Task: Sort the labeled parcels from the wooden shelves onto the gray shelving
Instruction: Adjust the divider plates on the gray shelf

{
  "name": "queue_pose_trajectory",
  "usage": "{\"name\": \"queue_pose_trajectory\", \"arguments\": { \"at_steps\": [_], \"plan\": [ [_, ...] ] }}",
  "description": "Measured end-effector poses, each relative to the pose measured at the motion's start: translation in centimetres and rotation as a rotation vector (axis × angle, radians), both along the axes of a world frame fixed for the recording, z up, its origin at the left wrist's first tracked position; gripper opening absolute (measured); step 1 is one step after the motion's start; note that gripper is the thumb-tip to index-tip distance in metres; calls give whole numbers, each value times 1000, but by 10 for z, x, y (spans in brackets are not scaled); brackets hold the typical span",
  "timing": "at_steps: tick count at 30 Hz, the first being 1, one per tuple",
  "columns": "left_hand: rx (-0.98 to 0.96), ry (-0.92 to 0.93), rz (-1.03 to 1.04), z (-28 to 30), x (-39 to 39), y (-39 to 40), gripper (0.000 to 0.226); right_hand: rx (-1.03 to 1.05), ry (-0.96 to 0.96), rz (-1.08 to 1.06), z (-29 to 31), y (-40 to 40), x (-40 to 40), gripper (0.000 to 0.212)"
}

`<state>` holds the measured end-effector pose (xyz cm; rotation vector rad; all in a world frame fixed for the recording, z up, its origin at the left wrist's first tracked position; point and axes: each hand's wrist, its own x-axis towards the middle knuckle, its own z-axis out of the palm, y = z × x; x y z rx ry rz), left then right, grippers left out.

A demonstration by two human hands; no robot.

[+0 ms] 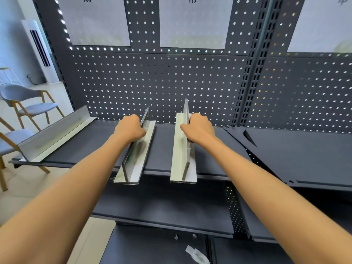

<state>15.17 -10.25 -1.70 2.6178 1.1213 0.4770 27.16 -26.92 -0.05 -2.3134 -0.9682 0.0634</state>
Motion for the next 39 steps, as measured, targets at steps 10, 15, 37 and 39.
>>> {"name": "queue_pose_trajectory", "arguments": {
  "at_steps": [10,15,37,39],
  "plan": [
    [-38,12,8,-13,8,17,32,1,8,-29,-5,4,-1,37],
    [-21,3,6,-13,17,22,36,-16,2,-69,-9,5,0,36],
    [154,34,148,-5,25,13,22,-27,-32,-118,-7,-29,17,37],
    [234,16,162,0,29,-2,17,-20,-33,-105,-3,-44,23,37]
  ]
}}
